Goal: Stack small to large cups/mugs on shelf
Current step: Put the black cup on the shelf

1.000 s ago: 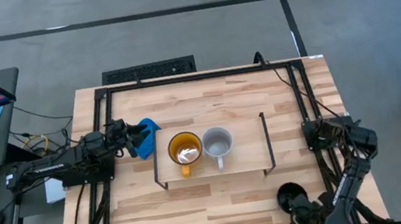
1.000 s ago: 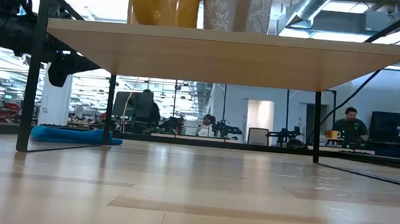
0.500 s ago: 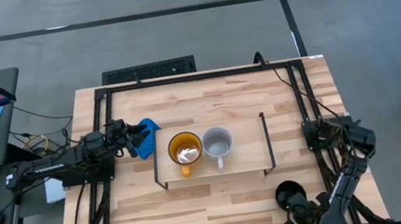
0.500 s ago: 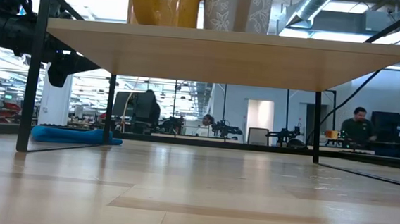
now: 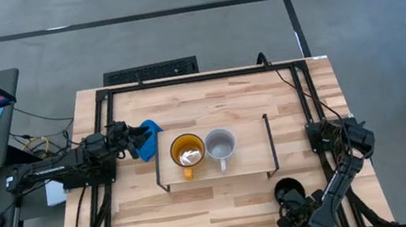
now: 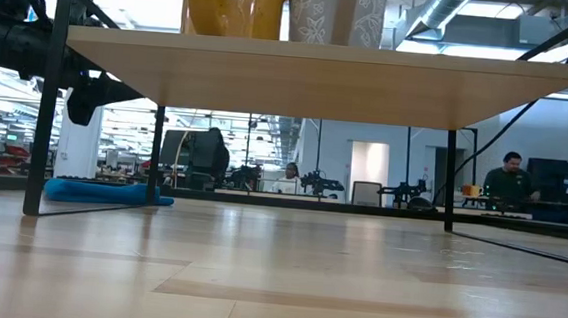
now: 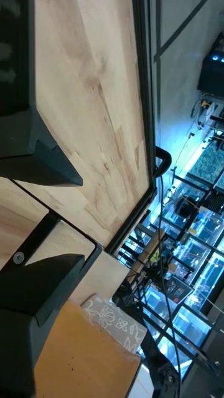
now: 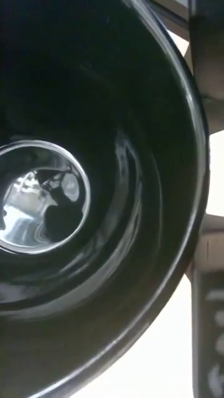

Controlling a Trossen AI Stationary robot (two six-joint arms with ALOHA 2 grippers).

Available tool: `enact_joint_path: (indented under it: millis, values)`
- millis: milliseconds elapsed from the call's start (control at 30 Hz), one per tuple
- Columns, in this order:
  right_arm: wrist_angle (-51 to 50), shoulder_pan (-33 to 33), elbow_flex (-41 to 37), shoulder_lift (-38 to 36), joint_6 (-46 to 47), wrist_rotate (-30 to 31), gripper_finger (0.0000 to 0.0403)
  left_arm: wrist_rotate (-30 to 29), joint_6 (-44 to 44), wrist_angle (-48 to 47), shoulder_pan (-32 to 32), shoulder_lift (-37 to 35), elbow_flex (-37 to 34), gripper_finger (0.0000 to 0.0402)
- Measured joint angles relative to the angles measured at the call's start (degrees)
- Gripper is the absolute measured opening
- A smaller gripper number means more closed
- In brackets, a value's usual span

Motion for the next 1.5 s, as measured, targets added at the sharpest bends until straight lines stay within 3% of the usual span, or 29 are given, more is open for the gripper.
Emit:
enact_joint_path:
  millis: [300,733,1500]
  values:
    - [0.1,0.0,0.1,-0.1,0.1,0.6,0.0077,0.0,0.0,0.0,0.0,0.0,0.0,0.0179]
    - [-1.2,0.0,2.6,-0.3,-0.3,-0.6,0.0079,0.0,0.0,0.0,0.0,0.0,0.0,0.0179]
    - [-7.6,-2.6,20.4,-0.5,0.5,0.4,0.0079,0.0,0.4,0.0,0.0,0.0,0.0,0.0179]
